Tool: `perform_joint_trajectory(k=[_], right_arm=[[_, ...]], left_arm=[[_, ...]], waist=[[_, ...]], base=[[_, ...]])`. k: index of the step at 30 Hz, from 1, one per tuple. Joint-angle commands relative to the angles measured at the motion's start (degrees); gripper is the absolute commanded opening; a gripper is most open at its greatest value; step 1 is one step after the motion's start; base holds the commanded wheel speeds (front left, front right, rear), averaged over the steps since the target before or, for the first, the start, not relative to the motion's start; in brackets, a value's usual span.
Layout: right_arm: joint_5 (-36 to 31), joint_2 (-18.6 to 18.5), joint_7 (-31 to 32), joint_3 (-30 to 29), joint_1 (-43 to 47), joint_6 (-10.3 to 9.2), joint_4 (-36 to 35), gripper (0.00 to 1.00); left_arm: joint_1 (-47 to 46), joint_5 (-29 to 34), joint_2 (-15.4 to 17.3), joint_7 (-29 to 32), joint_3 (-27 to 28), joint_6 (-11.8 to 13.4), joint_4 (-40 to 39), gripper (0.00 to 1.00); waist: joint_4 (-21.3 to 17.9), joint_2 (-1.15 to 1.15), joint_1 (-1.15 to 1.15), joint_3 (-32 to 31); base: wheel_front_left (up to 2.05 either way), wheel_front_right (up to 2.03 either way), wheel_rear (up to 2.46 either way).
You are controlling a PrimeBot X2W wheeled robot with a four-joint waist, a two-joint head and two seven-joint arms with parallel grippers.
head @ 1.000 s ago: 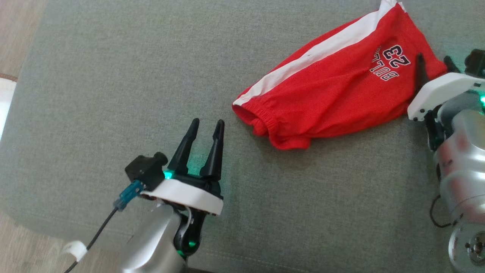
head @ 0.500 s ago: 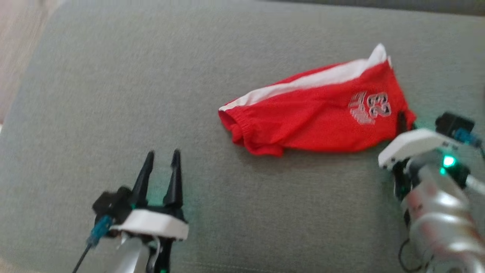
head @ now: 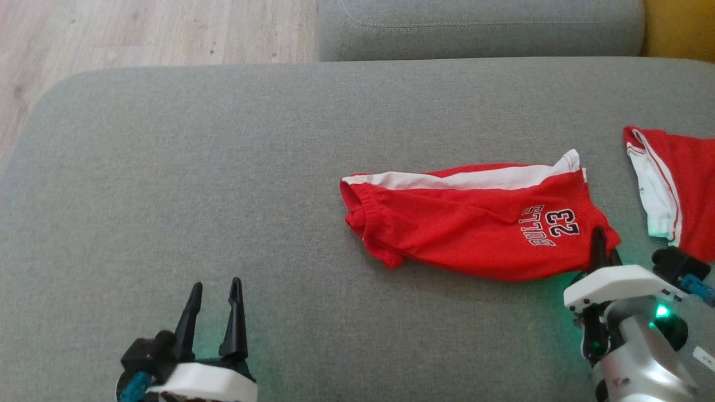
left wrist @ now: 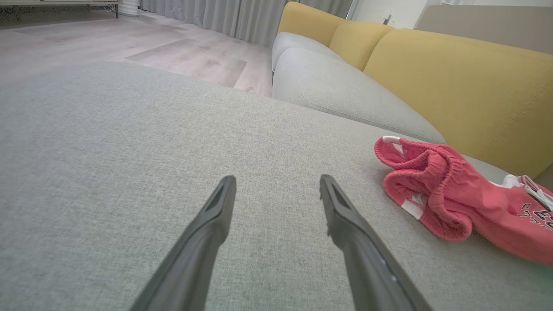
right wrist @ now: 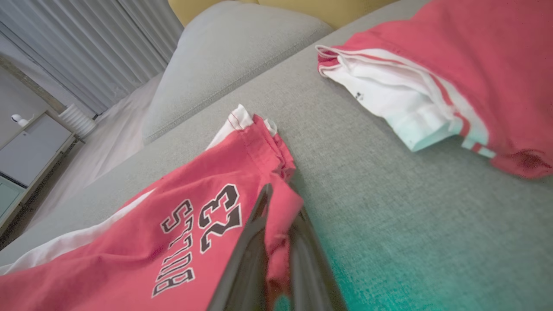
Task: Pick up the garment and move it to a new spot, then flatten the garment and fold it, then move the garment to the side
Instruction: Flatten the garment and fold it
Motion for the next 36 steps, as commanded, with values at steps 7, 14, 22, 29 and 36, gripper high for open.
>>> perform_joint_trajectory(k=[7,14,22,29,36], right_arm=[[2.17,0.49,-0.78,8.64,-2.09,-0.04,-12.78,0.00],[9.56,0.50,-0.78,30.07,-4.75,-0.04,-22.79,0.00],[17.12,0.50,-0.78,48.54,-4.67,-0.04,-18.04,1.00],[15.74,0.50,-0.78,48.28,-3.10,-0.04,-19.73,1.00],[4.72,0.50,-0.78,33.26,1.84,-0.04,-20.91,1.00]], left_arm=[[-1.59,0.01,0.30,-0.30,0.70,0.10,-1.16,1.00],[-1.64,-0.26,0.30,-0.30,-0.85,0.10,-0.35,1.00],[-1.21,-0.07,0.30,-0.30,-2.29,0.10,0.47,1.00],[-0.71,2.17,0.30,-0.30,0.24,0.95,-0.13,1.00],[-0.10,6.63,0.30,-0.30,2.56,2.85,-2.61,1.00]], waist=[[1.84,0.00,0.01,0.90],[5.54,0.00,0.01,0.25],[10.28,0.00,0.01,-0.88],[8.09,0.00,0.01,-2.11],[3.93,0.00,0.01,-3.18]], base=[[0.00,0.00,0.00],[0.00,0.00,0.00],[0.00,0.00,0.00],[0.00,0.00,0.00],[0.00,0.00,0.00]])
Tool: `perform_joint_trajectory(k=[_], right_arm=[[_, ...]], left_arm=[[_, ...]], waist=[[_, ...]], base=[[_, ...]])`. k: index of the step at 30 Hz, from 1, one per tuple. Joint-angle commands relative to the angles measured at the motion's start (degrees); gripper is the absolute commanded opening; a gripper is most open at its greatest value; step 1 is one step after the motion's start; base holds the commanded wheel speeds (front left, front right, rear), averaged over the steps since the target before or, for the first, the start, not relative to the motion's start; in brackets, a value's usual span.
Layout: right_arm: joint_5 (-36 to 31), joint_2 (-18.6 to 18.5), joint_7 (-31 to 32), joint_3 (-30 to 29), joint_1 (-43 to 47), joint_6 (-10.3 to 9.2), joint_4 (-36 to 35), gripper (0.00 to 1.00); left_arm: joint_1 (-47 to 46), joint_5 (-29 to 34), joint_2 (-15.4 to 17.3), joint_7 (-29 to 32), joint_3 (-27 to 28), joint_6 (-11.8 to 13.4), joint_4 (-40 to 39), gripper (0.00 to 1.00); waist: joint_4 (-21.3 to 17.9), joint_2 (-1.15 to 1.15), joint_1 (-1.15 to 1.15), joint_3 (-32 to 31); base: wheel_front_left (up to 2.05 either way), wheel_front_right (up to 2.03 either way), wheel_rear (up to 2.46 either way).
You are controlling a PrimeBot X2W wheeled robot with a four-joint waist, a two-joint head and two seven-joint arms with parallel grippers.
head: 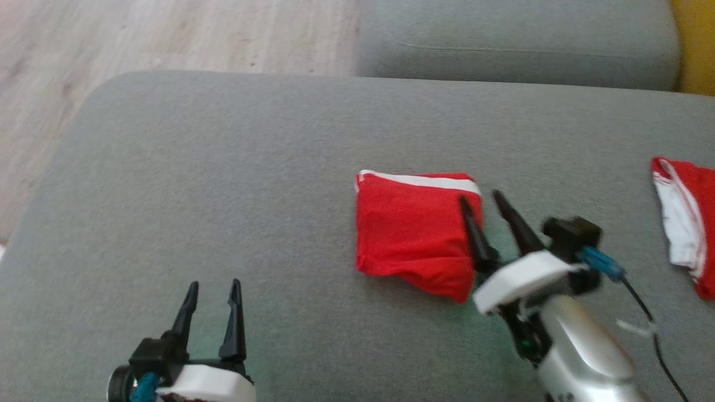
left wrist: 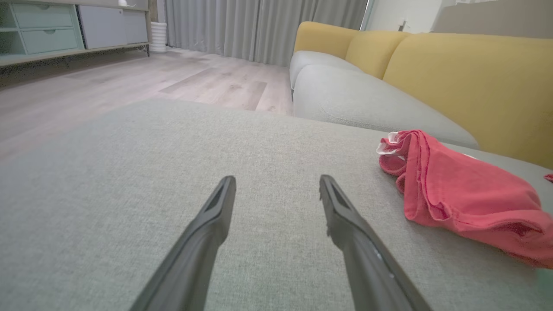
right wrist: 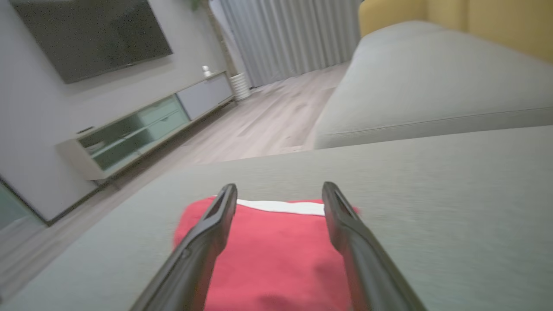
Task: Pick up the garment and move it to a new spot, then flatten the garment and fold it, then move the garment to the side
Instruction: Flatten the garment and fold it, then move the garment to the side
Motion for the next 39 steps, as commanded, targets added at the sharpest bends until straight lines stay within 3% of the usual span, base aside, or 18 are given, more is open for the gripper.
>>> perform_joint_trajectory(k=[1,7,13,24,39], right_arm=[[-1.03,0.63,-0.62,0.25,-0.29,-0.04,-1.94,1.00],[-9.62,0.63,-0.62,-11.08,5.31,-0.04,-4.09,1.00],[-13.40,0.63,-0.62,-15.22,9.43,-0.04,-4.66,1.00],[-12.49,0.63,-0.62,-13.45,13.39,-0.04,-3.96,1.00],[-11.37,0.63,-0.62,-12.22,12.42,-0.04,-4.72,1.00]], left_arm=[[-0.80,0.62,0.24,-0.30,2.14,0.41,-2.05,1.00],[-0.33,5.74,0.24,-0.30,2.32,1.71,-4.22,1.00],[1.17,8.70,0.24,-0.30,2.28,2.93,-4.06,1.00],[4.81,9.41,0.24,-0.30,2.27,4.21,-3.38,1.00],[4.42,8.15,0.24,-0.30,0.63,3.74,-3.10,1.00]], waist=[[-1.37,0.00,0.00,-0.40],[-4.00,0.00,0.00,-0.56],[-5.56,0.00,0.00,-1.27],[-7.02,0.00,0.00,-4.00],[-4.88,0.00,0.00,-2.61]], base=[[0.00,0.00,0.00],[0.00,0.00,0.00],[0.00,0.00,0.00],[0.00,0.00,0.00],[0.00,0.00,0.00]])
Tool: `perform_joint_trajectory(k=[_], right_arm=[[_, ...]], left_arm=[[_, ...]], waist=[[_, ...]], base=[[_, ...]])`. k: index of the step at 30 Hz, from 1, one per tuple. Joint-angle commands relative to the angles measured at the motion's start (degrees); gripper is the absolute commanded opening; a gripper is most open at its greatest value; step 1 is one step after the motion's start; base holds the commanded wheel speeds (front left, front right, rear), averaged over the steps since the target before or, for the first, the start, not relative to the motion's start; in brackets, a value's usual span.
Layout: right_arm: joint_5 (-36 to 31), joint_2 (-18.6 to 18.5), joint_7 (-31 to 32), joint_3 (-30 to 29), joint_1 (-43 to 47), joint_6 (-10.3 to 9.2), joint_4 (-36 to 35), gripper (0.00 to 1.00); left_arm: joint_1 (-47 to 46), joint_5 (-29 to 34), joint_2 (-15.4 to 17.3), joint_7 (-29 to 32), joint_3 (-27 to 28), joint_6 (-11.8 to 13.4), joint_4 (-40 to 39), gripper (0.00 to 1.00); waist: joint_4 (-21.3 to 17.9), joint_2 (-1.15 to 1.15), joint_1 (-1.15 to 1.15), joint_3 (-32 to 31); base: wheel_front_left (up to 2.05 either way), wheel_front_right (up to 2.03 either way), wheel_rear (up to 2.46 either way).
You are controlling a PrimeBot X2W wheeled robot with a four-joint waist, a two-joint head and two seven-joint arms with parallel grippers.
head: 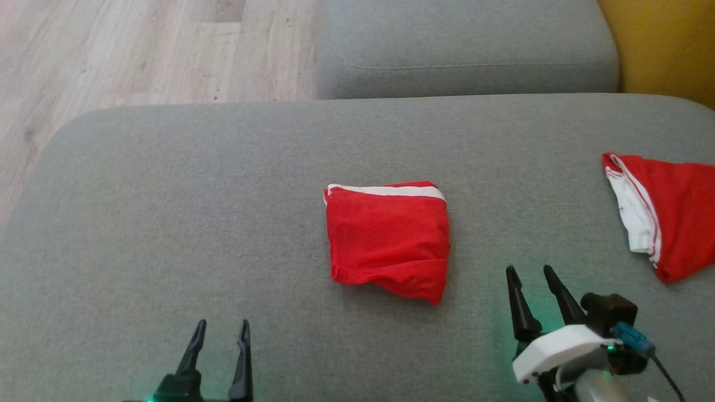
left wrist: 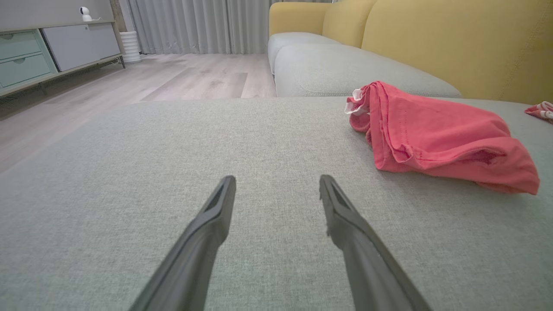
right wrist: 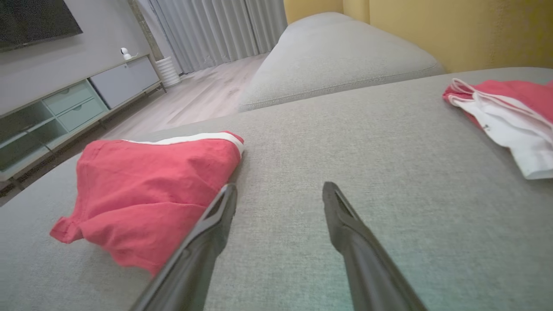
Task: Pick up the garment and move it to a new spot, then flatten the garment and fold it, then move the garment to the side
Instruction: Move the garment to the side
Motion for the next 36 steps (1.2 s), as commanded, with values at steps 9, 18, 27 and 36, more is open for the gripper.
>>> perform_joint_trajectory(k=[9,18,27,36], right_arm=[[4.02,-0.09,-0.62,9.18,-9.80,-0.04,-4.06,0.00],[0.35,-0.09,-0.62,6.35,-20.22,-0.04,2.86,0.00],[-5.78,-0.09,-0.62,3.54,-22.01,-0.04,10.25,0.00],[-14.61,-0.09,-0.62,-3.42,-21.63,-0.04,15.08,0.00]], left_arm=[[-4.26,-0.88,0.18,-0.30,-2.45,-0.94,-2.03,1.00],[-7.83,-2.76,0.18,-0.30,-8.63,-1.83,-2.33,1.00],[-9.49,-4.78,0.18,-0.30,-11.47,-1.58,-3.22,1.00],[-11.57,-6.28,0.18,-0.30,-13.48,-1.65,-4.34,1.00]], waist=[[6.12,0.00,0.00,3.41],[16.99,0.00,0.00,9.78],[23.39,0.00,0.00,14.19],[24.73,0.00,0.00,17.72]], base=[[0.00,0.00,0.00],[0.00,0.00,0.00],[0.00,0.00,0.00],[0.00,0.00,0.00]])
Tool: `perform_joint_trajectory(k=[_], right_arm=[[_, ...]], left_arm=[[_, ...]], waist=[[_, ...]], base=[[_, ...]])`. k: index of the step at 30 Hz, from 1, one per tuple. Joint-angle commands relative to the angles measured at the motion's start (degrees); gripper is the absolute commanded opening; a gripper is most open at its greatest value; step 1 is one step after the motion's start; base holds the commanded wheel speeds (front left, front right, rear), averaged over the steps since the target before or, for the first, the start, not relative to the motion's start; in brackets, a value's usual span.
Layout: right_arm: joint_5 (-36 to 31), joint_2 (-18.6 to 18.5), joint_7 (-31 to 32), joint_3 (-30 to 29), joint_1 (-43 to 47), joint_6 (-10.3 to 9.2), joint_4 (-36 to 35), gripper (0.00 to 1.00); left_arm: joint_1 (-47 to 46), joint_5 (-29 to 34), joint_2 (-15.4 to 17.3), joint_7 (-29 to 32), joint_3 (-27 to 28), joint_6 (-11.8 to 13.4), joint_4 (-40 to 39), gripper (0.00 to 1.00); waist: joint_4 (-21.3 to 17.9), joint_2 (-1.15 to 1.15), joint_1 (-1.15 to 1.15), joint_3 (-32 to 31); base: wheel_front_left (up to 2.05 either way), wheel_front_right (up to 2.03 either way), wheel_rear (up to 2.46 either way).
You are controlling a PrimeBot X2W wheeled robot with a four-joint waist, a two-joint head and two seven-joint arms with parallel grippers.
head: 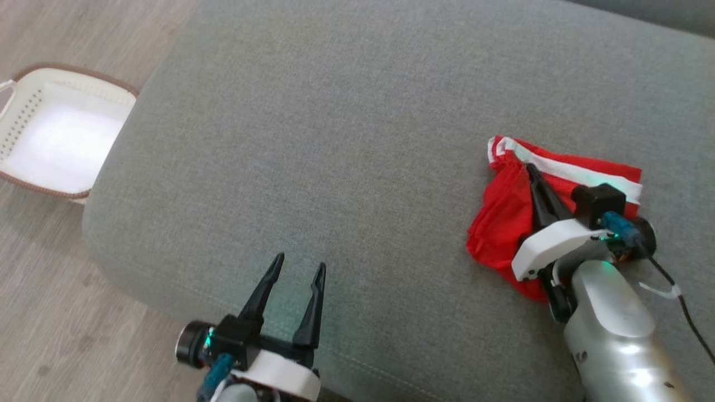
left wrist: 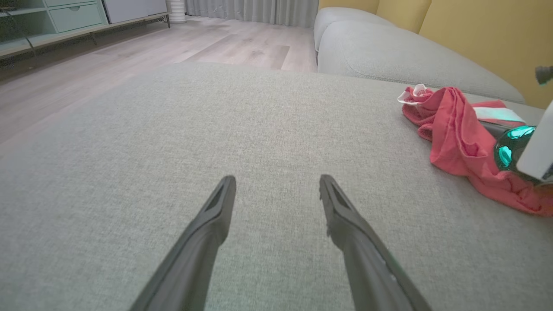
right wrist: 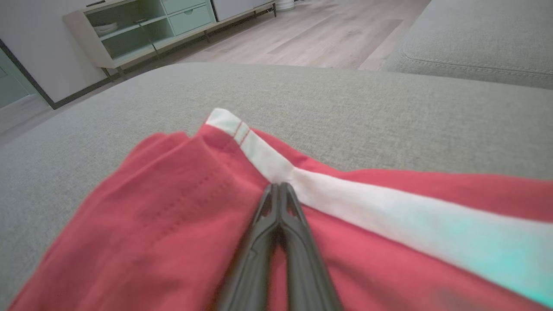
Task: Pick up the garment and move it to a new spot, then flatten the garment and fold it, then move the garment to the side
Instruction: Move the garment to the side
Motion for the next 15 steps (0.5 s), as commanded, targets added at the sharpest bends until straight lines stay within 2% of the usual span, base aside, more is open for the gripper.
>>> perform_joint_trajectory(k=[1,4,9,15], right_arm=[[-1.07,-0.14,0.05,-0.50,0.33,-0.04,1.08,0.00],[0.03,-0.14,0.05,-1.37,0.46,-0.04,0.19,0.00],[5.68,-0.14,0.05,1.51,0.81,-0.04,-4.40,0.00],[13.52,-0.14,0.05,4.85,4.26,-0.04,-13.27,0.00]], left_arm=[[-1.67,-0.46,0.17,-0.30,1.21,0.08,-1.74,1.00],[-1.95,-0.26,0.17,-0.30,1.36,0.02,-1.52,1.00],[-2.14,0.13,0.17,-0.30,2.44,0.15,-1.55,1.00],[-1.87,1.32,0.17,-0.30,5.11,0.45,-2.06,1.00]], waist=[[-0.18,0.00,0.00,0.38],[-1.46,0.00,0.00,-0.26],[-4.18,0.00,0.00,-2.13],[-9.09,0.00,0.00,-6.67]], base=[[0.00,0.00,0.00],[0.00,0.00,0.00],[0.00,0.00,0.00],[0.00,0.00,0.00]])
